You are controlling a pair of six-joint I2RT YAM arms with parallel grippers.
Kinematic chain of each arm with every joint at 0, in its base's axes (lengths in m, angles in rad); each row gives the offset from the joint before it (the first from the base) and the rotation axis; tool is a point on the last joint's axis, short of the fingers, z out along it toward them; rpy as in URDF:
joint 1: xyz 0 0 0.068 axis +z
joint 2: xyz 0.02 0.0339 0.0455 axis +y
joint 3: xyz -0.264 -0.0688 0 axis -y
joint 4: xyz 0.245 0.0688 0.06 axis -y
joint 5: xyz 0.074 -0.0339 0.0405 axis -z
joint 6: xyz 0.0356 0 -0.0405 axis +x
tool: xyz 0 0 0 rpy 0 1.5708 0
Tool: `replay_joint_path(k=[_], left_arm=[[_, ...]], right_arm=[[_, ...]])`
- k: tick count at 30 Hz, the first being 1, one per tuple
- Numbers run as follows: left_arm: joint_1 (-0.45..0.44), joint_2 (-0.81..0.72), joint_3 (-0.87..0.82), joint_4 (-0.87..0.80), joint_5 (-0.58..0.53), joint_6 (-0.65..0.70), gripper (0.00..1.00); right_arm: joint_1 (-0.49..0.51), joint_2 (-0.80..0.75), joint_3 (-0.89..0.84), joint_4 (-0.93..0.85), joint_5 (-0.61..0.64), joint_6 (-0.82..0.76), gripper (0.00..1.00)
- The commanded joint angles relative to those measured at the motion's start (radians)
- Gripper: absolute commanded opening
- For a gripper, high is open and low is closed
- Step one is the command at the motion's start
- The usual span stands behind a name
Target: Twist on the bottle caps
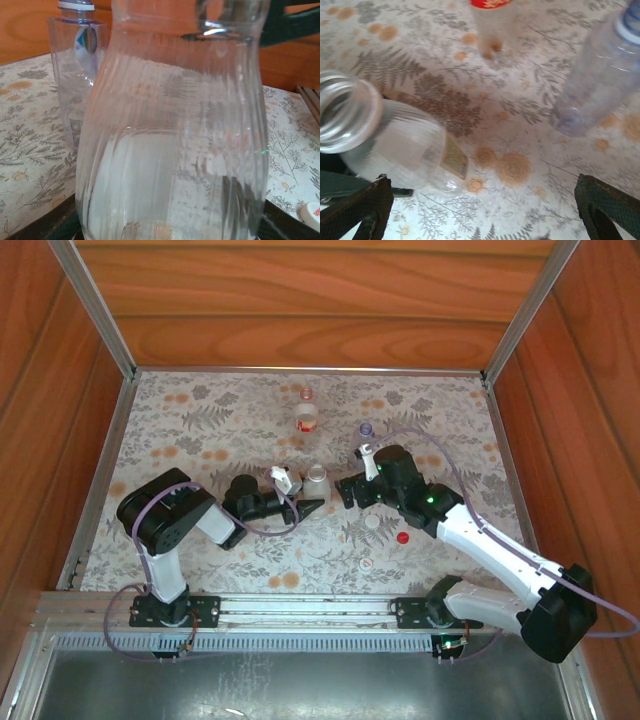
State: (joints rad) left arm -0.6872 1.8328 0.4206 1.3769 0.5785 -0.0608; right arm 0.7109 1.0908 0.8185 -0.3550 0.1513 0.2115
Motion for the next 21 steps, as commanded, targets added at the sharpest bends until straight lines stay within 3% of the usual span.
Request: replay_joint_path(k=[1, 5, 12, 15, 21], left_arm=[[0.005, 0.019, 0.017, 0.039, 0.029, -0.008, 0.61], [0.006, 0.026, 0.022, 0.039, 0.039, -0.001, 0.59], [0.003, 0.041, 0.024, 0.037, 0.054, 0.048, 0.59], [0.004, 0.044, 0.027, 0.037, 0.058, 0.056, 0.59], [0.005, 0.041, 0.029, 0.023, 0.059, 0.065, 0.59]], right_arm=[[-0.033, 0.006, 0.026, -0.094, 0.112, 0.082, 1.0], [-0.074, 0.001, 0.004, -0.125, 0.068, 0.113, 1.0], [-0.09, 0.108, 0.036, -0.276, 0.026, 0.135, 0.89], [-0.091, 0.154, 0.03, -0.308, 0.022, 0.14, 0.82], [-0.089, 0.244, 0.015, -0.314, -0.018, 0.149, 0.77]])
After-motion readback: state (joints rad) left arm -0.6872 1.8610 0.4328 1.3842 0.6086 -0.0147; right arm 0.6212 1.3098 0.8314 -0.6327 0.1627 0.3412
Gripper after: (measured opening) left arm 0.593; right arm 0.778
